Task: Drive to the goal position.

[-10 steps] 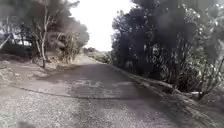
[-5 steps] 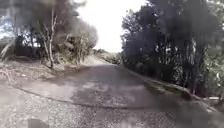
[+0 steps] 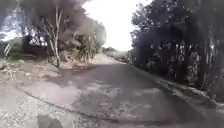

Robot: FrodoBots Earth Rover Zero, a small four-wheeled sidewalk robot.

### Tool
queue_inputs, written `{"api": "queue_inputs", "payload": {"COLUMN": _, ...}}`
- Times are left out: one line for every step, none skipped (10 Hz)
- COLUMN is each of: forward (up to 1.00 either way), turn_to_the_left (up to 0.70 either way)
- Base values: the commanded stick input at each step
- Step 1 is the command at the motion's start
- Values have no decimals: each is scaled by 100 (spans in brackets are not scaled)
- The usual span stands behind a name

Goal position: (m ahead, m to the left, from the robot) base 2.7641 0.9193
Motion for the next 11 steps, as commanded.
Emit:
{"api": "queue_inputs", "payload": {"forward": 70, "turn_to_the_left": 0}}
{"api": "queue_inputs", "payload": {"forward": 70, "turn_to_the_left": 0}}
{"api": "queue_inputs", "payload": {"forward": 70, "turn_to_the_left": 0}}
{"api": "queue_inputs", "payload": {"forward": 70, "turn_to_the_left": 0}}
{"api": "queue_inputs", "payload": {"forward": 70, "turn_to_the_left": 0}}
{"api": "queue_inputs", "payload": {"forward": 70, "turn_to_the_left": 0}}
{"api": "queue_inputs", "payload": {"forward": 70, "turn_to_the_left": 0}}
{"api": "queue_inputs", "payload": {"forward": 70, "turn_to_the_left": 0}}
{"api": "queue_inputs", "payload": {"forward": 70, "turn_to_the_left": 0}}
{"api": "queue_inputs", "payload": {"forward": 70, "turn_to_the_left": 0}}
{"api": "queue_inputs", "payload": {"forward": 70, "turn_to_the_left": 0}}
